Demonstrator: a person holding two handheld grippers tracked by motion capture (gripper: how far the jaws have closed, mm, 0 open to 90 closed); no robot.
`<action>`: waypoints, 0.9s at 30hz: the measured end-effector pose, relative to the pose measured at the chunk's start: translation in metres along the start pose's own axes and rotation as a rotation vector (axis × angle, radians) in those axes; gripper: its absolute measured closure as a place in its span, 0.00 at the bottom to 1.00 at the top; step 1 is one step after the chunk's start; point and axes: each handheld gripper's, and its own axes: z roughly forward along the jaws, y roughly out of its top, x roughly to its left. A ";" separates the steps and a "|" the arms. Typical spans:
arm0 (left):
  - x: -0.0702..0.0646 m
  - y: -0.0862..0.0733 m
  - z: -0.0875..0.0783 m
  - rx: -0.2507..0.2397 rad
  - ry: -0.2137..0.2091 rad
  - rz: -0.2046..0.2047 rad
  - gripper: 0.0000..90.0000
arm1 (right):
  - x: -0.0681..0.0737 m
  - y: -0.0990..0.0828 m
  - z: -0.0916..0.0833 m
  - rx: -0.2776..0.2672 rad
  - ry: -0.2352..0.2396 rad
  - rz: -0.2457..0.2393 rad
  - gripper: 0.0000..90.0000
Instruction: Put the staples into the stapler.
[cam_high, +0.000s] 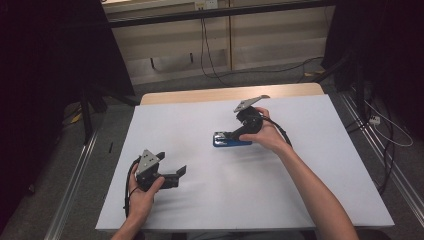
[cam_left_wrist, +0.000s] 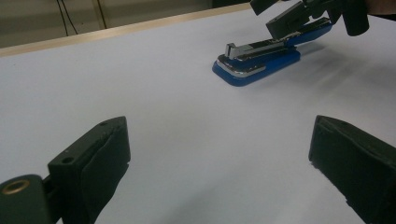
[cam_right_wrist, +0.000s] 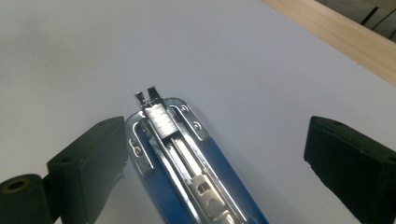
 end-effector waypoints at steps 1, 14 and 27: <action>0.000 0.000 0.000 0.000 0.000 0.000 0.06 | 0.000 -0.001 -0.001 -0.004 -0.008 0.005 0.07; 0.001 -0.001 0.000 0.004 0.005 -0.003 0.06 | 0.006 -0.012 -0.018 -0.081 -0.070 0.081 0.06; 0.006 -0.003 0.000 0.010 0.012 -0.028 0.06 | 0.010 -0.028 -0.042 -0.161 -0.147 0.133 0.07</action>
